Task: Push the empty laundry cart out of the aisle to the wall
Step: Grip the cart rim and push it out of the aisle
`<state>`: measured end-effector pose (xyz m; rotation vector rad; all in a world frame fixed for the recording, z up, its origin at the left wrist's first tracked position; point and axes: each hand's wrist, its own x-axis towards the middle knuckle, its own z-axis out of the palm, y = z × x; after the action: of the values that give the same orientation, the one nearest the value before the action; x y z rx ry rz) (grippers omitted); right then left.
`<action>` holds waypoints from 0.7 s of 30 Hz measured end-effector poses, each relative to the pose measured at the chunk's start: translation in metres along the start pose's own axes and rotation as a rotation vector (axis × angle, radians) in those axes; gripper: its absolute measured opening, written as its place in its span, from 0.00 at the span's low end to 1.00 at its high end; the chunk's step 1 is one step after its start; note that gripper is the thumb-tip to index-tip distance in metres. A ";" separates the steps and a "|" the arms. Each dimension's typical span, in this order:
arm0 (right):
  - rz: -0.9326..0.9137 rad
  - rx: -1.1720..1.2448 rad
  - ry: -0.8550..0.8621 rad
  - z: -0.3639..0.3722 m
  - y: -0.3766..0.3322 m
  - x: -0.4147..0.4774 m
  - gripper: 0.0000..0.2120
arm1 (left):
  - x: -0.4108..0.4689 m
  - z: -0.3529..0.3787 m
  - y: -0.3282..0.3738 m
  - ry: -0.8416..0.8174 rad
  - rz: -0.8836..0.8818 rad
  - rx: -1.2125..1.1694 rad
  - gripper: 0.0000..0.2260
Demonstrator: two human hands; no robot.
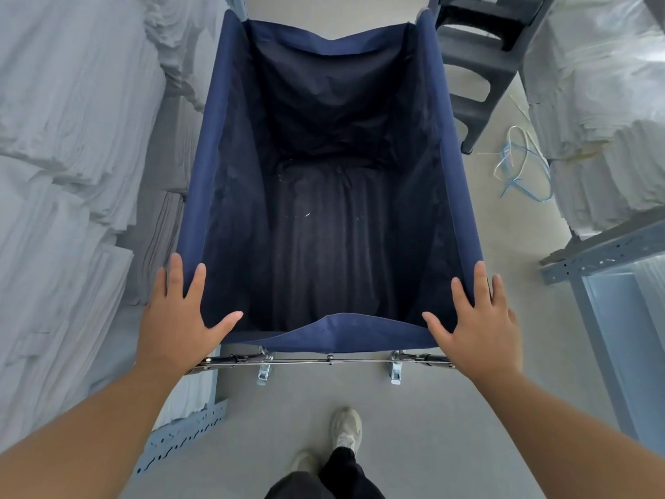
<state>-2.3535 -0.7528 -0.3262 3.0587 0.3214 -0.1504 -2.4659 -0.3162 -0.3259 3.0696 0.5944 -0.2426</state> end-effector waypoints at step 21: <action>-0.011 0.000 0.019 -0.007 0.000 0.082 0.36 | 0.076 -0.014 0.014 -0.001 -0.020 -0.026 0.47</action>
<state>-2.2727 -0.7352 -0.3279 3.0609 0.3392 -0.1221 -2.3886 -0.3003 -0.3241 3.0398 0.6240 -0.2348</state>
